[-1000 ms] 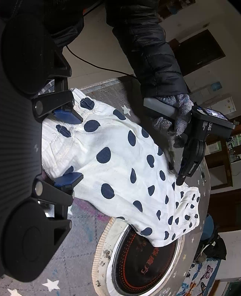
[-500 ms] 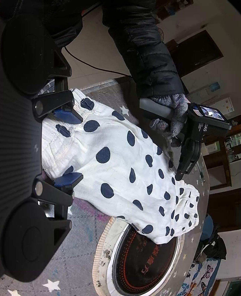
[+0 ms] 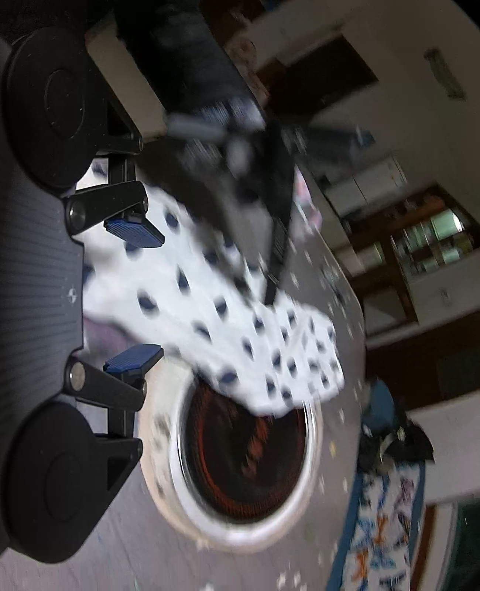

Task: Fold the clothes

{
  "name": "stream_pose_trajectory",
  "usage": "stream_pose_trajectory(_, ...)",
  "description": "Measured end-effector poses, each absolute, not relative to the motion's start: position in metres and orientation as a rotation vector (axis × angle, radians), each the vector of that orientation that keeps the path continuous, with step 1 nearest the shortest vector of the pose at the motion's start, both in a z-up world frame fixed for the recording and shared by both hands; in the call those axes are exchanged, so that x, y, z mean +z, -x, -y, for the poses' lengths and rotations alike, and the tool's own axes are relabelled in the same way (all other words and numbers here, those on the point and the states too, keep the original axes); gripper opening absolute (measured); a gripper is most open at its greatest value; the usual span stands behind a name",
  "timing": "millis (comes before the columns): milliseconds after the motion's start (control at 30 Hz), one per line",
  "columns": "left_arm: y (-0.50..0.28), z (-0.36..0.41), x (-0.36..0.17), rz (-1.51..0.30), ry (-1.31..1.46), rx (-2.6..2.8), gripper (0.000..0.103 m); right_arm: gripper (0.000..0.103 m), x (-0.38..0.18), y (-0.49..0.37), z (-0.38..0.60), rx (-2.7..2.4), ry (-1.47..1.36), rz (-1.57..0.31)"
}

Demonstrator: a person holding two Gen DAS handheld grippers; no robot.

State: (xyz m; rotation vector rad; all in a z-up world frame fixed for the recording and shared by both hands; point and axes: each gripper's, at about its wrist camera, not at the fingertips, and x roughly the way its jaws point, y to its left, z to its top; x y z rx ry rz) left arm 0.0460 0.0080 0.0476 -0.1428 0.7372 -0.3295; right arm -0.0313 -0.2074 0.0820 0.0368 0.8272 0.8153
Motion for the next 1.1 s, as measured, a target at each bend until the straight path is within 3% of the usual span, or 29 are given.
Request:
stream_pose_trajectory(33, -0.045, 0.003, 0.049, -0.739, 0.126, -0.364, 0.028, 0.059, 0.082, 0.028, 0.211, 0.793, -0.034, -0.820)
stream_pose_trajectory(67, -0.045, 0.014, 0.050, -0.734, 0.104, -0.386, 0.044, 0.059, 0.081, 0.024, 0.214, 0.771, -0.031, -0.813)
stream_pose_trajectory(233, -0.057, 0.062, 0.045, -0.719, -0.025, -0.412, 0.046, 0.059, 0.080, 0.010, 0.230, 0.688, -0.020, -0.783)
stream_pose_trajectory(333, -0.071, 0.071, 0.031, -0.759, -0.063, -0.374, 0.044, 0.058, 0.077, 0.003, 0.233, 0.673, -0.020, -0.775)
stream_pose_trajectory(533, -0.088, 0.057, 0.011, -0.825, -0.001, -0.342, 0.014, 0.058, 0.070, -0.010, 0.236, 0.675, -0.022, -0.778)
stream_pose_trajectory(900, -0.095, -0.036, -0.007, -0.824, 0.619, -0.482, 0.010, 0.056, 0.058, -0.051, 0.212, 0.766, -0.081, -0.786)
stream_pose_trajectory(1100, -0.097, -0.062, -0.021, -0.820, 0.766, -0.523, 0.010, 0.050, 0.047, -0.078, 0.192, 0.810, -0.127, -0.814)
